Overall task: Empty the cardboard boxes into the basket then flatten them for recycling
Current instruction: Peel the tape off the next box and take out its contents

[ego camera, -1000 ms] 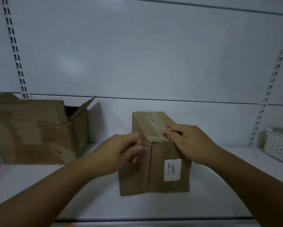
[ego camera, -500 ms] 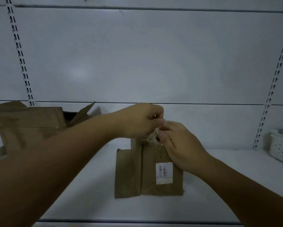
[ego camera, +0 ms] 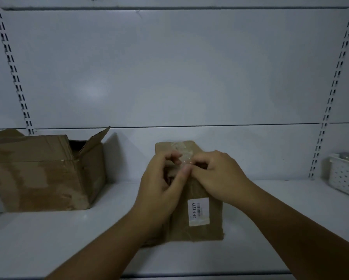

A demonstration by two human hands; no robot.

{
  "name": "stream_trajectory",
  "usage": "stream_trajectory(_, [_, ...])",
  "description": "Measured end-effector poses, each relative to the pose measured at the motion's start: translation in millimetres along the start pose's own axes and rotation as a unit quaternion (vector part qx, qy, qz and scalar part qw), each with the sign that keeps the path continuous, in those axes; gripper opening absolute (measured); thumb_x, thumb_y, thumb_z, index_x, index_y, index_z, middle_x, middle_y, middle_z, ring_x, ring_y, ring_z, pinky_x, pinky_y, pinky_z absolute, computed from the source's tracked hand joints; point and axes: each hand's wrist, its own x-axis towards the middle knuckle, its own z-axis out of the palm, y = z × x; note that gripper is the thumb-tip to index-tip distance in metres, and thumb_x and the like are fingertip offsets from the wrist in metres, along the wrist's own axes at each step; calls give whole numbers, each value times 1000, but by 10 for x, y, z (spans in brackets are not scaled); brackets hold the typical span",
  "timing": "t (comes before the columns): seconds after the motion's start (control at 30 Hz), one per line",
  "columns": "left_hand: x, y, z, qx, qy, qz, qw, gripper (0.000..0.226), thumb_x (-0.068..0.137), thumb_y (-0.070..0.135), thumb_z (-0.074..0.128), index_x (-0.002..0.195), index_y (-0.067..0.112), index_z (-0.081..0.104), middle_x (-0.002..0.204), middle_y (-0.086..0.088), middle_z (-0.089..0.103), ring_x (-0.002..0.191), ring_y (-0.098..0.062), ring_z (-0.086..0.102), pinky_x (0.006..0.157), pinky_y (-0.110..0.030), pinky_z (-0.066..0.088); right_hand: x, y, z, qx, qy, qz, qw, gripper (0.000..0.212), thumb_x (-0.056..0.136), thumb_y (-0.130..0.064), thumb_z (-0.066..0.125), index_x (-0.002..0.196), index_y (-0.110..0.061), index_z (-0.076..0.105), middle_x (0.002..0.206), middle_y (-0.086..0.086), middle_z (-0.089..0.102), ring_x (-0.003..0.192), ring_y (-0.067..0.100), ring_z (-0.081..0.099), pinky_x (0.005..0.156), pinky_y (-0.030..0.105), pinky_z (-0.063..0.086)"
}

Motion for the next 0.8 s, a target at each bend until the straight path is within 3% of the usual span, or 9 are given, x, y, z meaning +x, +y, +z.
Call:
stream_trajectory(0.07, [-122, -121, 90, 44, 29, 58, 997, 24, 87, 38, 52, 110, 28, 49, 109, 12, 54, 104, -1, 53, 84, -16, 45, -29, 53, 99, 49, 41, -9, 998, 21, 91, -32, 54, 75, -25, 66, 69, 5, 69, 67, 14, 63, 118, 30, 15])
stream_trajectory(0.13, [-162, -221, 156, 56, 86, 85, 991, 26, 87, 34, 50, 111, 26, 46, 117, 7, 47, 109, 8, 47, 89, -7, 38, -59, 86, 163, 112, 62, -16, 992, 24, 91, -28, 56, 75, -17, 69, 73, 8, 72, 77, 20, 67, 119, 26, 9])
stream_trajectory(0.2, [-145, -265, 188, 49, 102, 91, 989, 19, 88, 33, 47, 107, 30, 47, 116, 15, 46, 109, 7, 47, 89, -8, 38, -74, 106, 166, 160, 72, -17, 984, 25, 91, -26, 56, 72, -15, 68, 80, 7, 73, 91, 22, 66, 114, 19, 18])
stream_trajectory(0.27, [-133, -287, 191, 38, 85, 105, 990, 17, 90, 32, 43, 106, 38, 45, 110, 29, 47, 104, 1, 51, 87, -11, 39, -86, 115, 142, 204, 72, -21, 976, 23, 91, -20, 57, 70, -18, 67, 82, 10, 71, 85, 22, 66, 92, 3, 36])
stream_trajectory(0.37, [-121, -323, 175, 37, 83, 120, 989, 15, 92, 31, 41, 104, 35, 48, 102, 29, 49, 99, 0, 53, 85, -9, 38, -114, 115, 136, 288, 61, -18, 956, 19, 90, -14, 55, 81, -18, 71, 83, 3, 73, 80, 14, 67, 74, 18, 53])
stream_trajectory(0.43, [-123, -356, 177, 40, 85, 122, 988, 17, 93, 34, 40, 98, 24, 53, 99, 16, 53, 97, -1, 53, 85, -10, 38, -126, 119, 141, 318, 64, -13, 946, 21, 91, -13, 53, 80, -18, 70, 83, -1, 74, 80, 12, 68, 76, 28, 56])
stream_trajectory(0.5, [-123, -368, 186, 41, 88, 121, 988, 21, 94, 36, 40, 95, 20, 53, 98, 11, 54, 96, -1, 52, 84, -10, 38, -134, 127, 137, 347, 68, -11, 935, 22, 91, -11, 51, 80, -17, 70, 83, -3, 74, 81, 12, 69, 76, 27, 56])
stream_trajectory(0.63, [-112, -366, 202, 61, 100, 120, 986, 13, 90, 32, 44, 93, 21, 50, 95, 18, 48, 94, 1, 51, 82, -8, 38, -121, 161, 85, 428, 59, -14, 902, 18, 84, -12, 52, 81, -11, 69, 81, -4, 75, 82, 10, 70, 71, 20, 55])
stream_trajectory(0.8, [-97, -368, 228, 87, 99, 104, 986, 29, 93, 51, 35, 92, 25, 48, 92, 18, 48, 89, -2, 51, 75, -10, 41, -78, 204, 18, 500, 40, -3, 865, 23, 76, -17, 52, 63, -17, 71, 75, 0, 73, 75, 12, 69, 66, 22, 55])
